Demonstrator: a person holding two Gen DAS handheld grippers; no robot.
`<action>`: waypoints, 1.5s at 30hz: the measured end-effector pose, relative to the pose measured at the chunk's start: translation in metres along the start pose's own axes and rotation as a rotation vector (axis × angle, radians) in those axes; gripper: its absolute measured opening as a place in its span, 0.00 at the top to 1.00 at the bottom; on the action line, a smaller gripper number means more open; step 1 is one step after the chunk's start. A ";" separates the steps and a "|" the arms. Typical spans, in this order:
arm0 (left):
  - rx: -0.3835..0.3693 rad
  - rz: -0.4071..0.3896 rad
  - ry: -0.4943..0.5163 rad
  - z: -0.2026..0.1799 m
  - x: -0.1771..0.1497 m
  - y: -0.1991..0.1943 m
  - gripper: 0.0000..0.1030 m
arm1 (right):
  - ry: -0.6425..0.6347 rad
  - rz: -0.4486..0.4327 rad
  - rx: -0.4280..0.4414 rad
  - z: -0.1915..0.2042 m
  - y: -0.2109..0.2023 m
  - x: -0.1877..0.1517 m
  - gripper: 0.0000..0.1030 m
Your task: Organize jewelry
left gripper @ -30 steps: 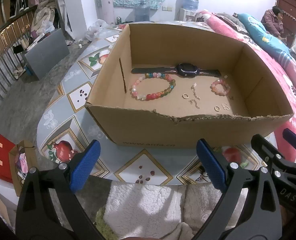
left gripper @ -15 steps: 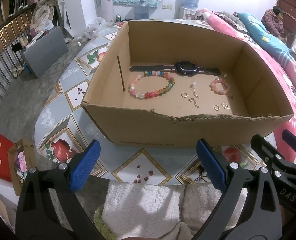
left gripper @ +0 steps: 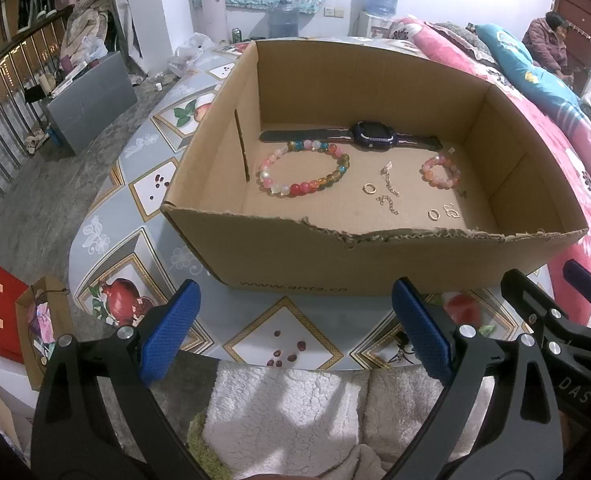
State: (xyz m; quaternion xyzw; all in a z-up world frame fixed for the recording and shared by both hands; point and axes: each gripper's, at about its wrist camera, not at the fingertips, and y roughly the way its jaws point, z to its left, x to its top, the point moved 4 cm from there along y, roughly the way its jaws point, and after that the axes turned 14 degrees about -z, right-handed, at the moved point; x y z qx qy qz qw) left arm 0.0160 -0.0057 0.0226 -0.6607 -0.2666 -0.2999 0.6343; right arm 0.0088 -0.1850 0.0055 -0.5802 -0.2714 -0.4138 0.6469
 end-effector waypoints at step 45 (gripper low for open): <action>-0.003 0.012 -0.006 0.002 -0.002 0.003 0.10 | -0.002 0.003 0.000 0.000 0.001 0.000 0.06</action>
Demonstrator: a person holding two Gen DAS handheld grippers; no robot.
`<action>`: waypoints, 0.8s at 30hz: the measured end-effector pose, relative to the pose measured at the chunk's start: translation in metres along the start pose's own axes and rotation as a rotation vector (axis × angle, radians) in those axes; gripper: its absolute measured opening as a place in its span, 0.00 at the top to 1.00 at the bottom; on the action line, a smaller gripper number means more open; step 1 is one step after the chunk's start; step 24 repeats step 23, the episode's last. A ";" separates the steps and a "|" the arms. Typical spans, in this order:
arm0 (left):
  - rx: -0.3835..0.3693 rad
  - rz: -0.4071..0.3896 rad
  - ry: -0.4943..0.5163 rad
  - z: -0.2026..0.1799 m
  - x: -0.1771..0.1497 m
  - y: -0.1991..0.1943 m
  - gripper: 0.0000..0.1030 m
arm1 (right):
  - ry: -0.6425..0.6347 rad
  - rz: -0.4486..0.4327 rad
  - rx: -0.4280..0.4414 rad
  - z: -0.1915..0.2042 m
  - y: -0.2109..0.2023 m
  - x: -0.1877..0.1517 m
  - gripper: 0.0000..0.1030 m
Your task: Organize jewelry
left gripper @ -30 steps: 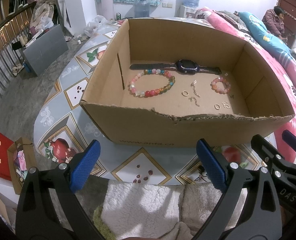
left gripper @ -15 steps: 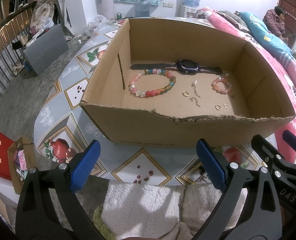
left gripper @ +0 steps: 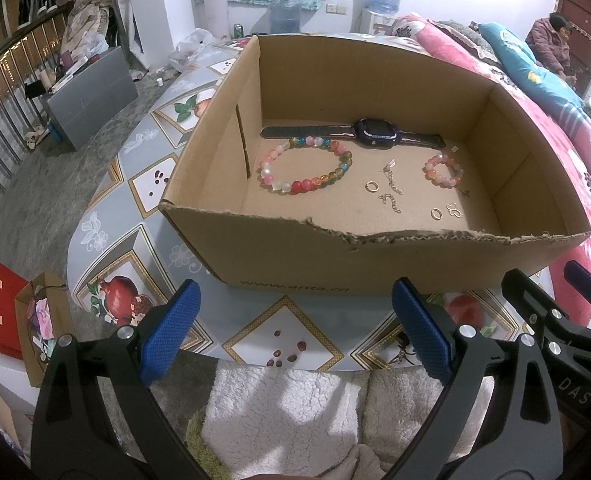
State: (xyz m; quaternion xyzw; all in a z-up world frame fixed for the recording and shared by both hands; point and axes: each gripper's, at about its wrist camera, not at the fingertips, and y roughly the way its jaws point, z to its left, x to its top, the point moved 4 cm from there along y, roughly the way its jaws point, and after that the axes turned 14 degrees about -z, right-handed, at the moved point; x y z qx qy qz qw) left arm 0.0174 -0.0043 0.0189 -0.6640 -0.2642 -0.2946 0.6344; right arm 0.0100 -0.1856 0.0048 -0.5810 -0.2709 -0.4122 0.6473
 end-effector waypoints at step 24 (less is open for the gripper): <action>0.001 0.009 -0.007 0.003 -0.004 0.002 0.10 | -0.002 0.002 -0.001 -0.001 0.001 -0.001 0.06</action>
